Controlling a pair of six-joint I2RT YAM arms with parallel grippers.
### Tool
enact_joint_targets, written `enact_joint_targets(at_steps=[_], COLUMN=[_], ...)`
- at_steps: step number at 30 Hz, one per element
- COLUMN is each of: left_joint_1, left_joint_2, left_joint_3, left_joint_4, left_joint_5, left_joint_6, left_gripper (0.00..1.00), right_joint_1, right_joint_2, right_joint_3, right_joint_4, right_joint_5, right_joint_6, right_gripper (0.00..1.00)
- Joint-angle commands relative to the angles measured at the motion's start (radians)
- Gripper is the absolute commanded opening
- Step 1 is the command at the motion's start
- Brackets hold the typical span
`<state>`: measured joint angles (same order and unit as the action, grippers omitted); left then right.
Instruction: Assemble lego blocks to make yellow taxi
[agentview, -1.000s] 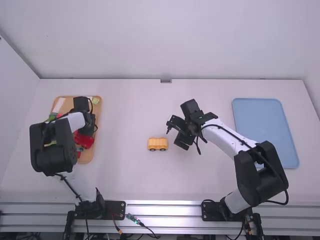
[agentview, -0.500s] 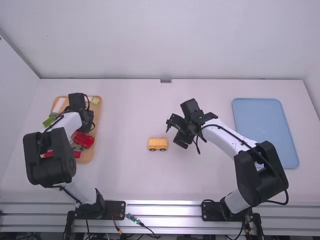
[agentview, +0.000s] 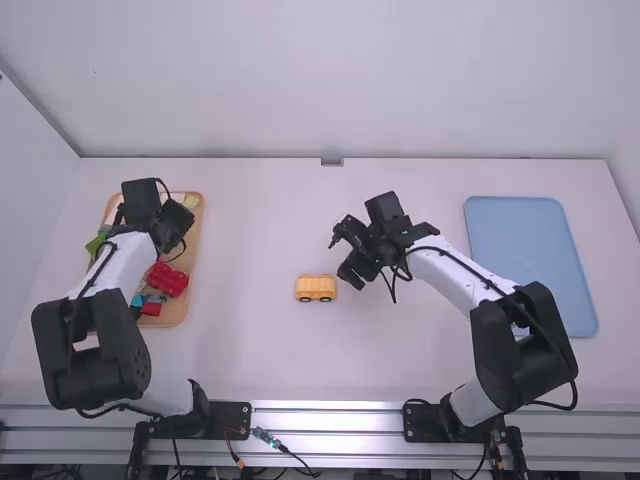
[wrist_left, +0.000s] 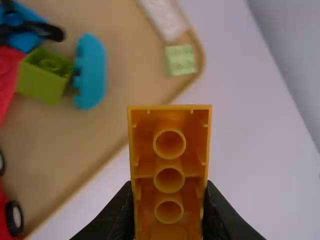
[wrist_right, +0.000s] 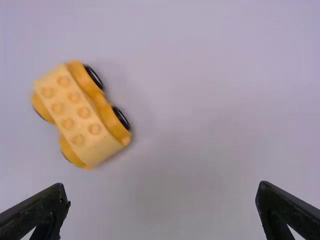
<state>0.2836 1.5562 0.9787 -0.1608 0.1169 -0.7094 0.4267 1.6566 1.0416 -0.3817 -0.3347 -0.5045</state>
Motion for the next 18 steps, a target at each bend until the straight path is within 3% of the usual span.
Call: enact_joint_targets(at_steps=[1,4,11,18], left_joint_1=[-0.010,-0.009,-0.024,-0.150], left_joint_2=[-0.075,-0.161,-0.303,-0.295], left_joint_3=[-0.076,-0.200,-0.426,-0.493], left_joint_4=[0.045,0.221,0.523,0.701], left_joint_5=[0.160,0.412,0.935,1.190], left_joint_6=[0.163,0.335,0.537,0.637], left_gripper=[0.02,0.01,0.02,0.01], right_joint_1=[-0.039,-0.080,-0.114,-0.084], right_joint_2=[-0.013,-0.013,-0.011,-0.011], right_joint_3=[0.060,0.057,0.057,0.057], right_joint_4=[0.017,0.087,0.170,0.218], right_joint_5=[-0.253,-0.513,-0.862,-0.991], right_joint_6=[0.036,0.026,0.000,0.000], right_gripper=[0.99,0.99,0.99,0.99])
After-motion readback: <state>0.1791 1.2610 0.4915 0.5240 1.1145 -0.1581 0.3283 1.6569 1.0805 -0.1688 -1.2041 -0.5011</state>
